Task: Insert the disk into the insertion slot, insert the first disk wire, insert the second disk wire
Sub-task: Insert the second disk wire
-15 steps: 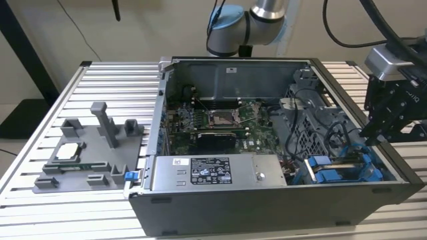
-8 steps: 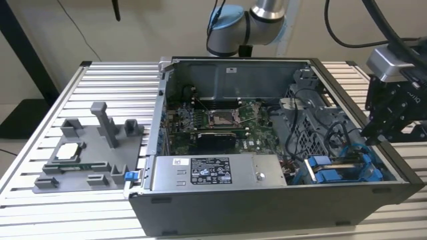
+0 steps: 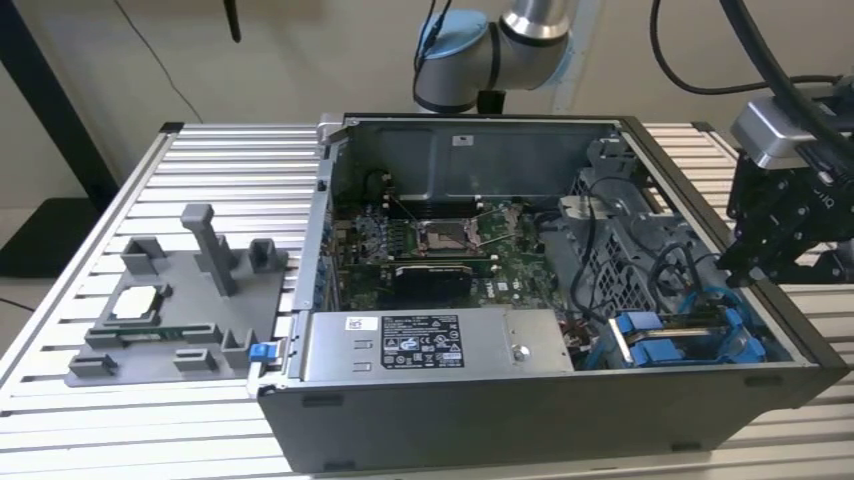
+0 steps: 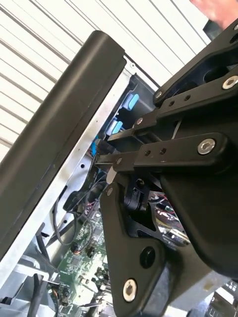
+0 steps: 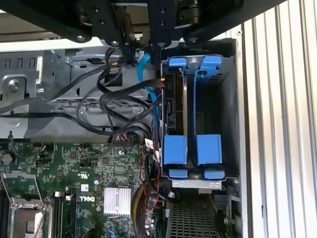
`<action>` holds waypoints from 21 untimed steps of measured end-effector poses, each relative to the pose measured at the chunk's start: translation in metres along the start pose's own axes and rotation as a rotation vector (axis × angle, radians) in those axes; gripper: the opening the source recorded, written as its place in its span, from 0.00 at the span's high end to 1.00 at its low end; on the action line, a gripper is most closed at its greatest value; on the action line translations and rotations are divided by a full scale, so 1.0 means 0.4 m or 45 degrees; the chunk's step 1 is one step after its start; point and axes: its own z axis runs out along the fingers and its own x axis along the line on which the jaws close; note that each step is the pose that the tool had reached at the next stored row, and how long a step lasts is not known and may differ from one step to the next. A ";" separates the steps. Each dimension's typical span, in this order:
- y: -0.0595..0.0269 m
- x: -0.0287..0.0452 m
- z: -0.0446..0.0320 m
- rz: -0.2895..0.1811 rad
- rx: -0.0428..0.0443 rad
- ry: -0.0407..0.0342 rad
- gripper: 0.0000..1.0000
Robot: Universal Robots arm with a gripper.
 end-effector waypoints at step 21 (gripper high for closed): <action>-0.012 0.003 0.013 0.000 -0.002 -0.0023 0.00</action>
